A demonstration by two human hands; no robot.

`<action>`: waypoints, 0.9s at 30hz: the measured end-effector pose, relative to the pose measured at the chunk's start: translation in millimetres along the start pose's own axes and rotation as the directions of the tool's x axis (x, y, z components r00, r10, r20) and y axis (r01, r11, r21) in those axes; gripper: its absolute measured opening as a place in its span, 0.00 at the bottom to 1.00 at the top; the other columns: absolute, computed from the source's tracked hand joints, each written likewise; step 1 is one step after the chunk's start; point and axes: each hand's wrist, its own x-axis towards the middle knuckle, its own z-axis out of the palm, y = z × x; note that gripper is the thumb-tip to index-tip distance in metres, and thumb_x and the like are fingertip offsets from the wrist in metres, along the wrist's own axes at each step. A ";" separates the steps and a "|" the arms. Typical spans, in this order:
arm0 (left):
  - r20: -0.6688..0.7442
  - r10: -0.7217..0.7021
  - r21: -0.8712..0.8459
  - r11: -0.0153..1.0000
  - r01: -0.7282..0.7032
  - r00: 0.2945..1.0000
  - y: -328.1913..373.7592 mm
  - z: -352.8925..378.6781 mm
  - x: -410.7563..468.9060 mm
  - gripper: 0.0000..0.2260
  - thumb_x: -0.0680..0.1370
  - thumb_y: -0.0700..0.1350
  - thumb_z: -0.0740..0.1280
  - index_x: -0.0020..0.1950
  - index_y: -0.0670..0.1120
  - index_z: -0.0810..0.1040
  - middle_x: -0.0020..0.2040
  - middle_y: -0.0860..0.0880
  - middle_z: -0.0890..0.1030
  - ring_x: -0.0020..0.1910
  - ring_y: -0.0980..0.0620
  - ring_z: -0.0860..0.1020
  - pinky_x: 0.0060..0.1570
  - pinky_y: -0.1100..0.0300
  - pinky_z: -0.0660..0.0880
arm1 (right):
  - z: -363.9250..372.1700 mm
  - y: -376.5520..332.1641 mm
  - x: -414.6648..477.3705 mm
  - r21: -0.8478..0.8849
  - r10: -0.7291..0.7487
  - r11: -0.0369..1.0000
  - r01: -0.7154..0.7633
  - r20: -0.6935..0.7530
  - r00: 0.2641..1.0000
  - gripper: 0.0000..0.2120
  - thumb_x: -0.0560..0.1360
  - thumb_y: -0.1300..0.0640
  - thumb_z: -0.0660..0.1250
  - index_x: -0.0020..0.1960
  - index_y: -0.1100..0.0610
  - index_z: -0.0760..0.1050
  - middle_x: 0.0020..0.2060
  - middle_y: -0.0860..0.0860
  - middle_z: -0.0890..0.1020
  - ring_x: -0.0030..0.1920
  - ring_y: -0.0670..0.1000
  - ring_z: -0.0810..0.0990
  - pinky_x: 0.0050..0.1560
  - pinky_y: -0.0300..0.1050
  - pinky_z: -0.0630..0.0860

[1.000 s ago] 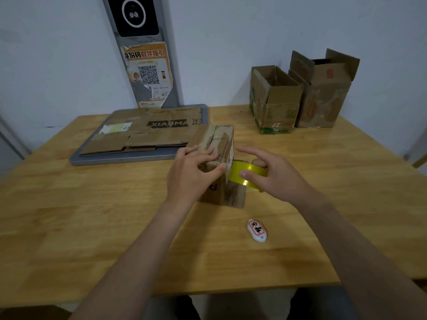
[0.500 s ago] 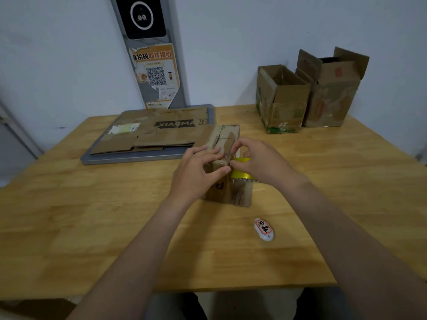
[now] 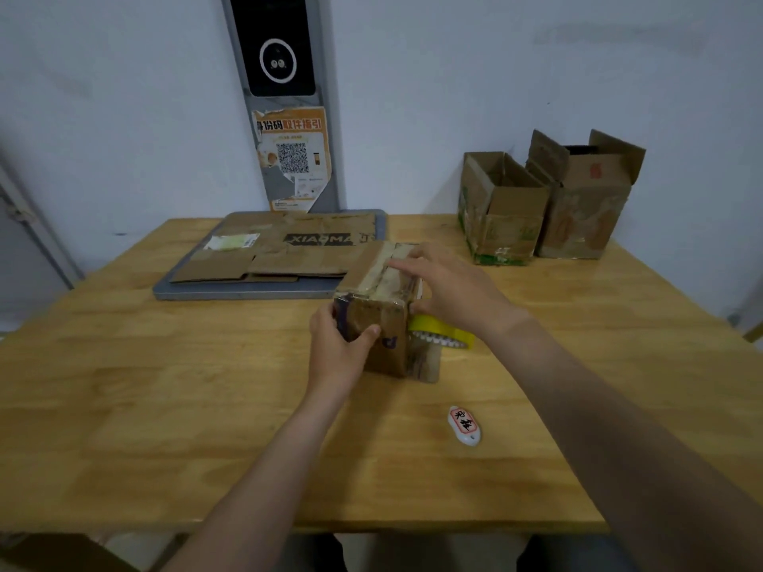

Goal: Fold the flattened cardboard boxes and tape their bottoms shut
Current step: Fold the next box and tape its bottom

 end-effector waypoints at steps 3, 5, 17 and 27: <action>0.003 0.098 0.070 0.993 -0.098 0.995 18.2 -10.2 8.7 0.23 0.79 0.47 0.74 0.71 0.49 0.71 0.66 0.51 0.70 0.65 0.50 0.74 0.61 0.57 0.73 | -13.5 0.9 5.0 -0.032 -0.097 0.995 0.095 -0.046 0.994 0.47 0.69 0.53 0.81 0.81 0.41 0.59 0.76 0.48 0.66 0.75 0.53 0.63 0.66 0.55 0.75; 0.049 0.189 0.126 0.973 -0.194 0.981 36.1 -20.6 17.1 0.24 0.79 0.45 0.72 0.74 0.50 0.70 0.68 0.52 0.69 0.68 0.49 0.72 0.67 0.49 0.72 | -23.1 -0.5 10.7 -0.038 -0.155 0.987 0.153 -0.030 0.988 0.54 0.66 0.48 0.82 0.82 0.41 0.53 0.79 0.47 0.61 0.78 0.53 0.59 0.72 0.58 0.69; 0.133 0.380 0.222 0.888 -0.401 0.915 112.2 -64.0 35.8 0.20 0.78 0.45 0.73 0.66 0.56 0.71 0.64 0.55 0.70 0.58 0.61 0.70 0.59 0.61 0.68 | -23.7 -25.6 10.4 0.213 0.080 0.976 -0.046 -0.157 0.984 0.46 0.56 0.31 0.67 0.73 0.34 0.58 0.61 0.49 0.67 0.65 0.55 0.68 0.62 0.56 0.75; 0.254 0.191 0.565 0.766 -0.306 0.948 116.4 -61.4 -2.7 0.23 0.73 0.68 0.67 0.59 0.56 0.67 0.44 0.59 0.77 0.41 0.61 0.73 0.55 0.49 0.70 | -7.8 -32.1 1.6 0.607 0.507 0.727 -0.322 -0.157 0.848 0.32 0.58 0.31 0.73 0.59 0.33 0.67 0.57 0.46 0.69 0.53 0.48 0.74 0.43 0.39 0.69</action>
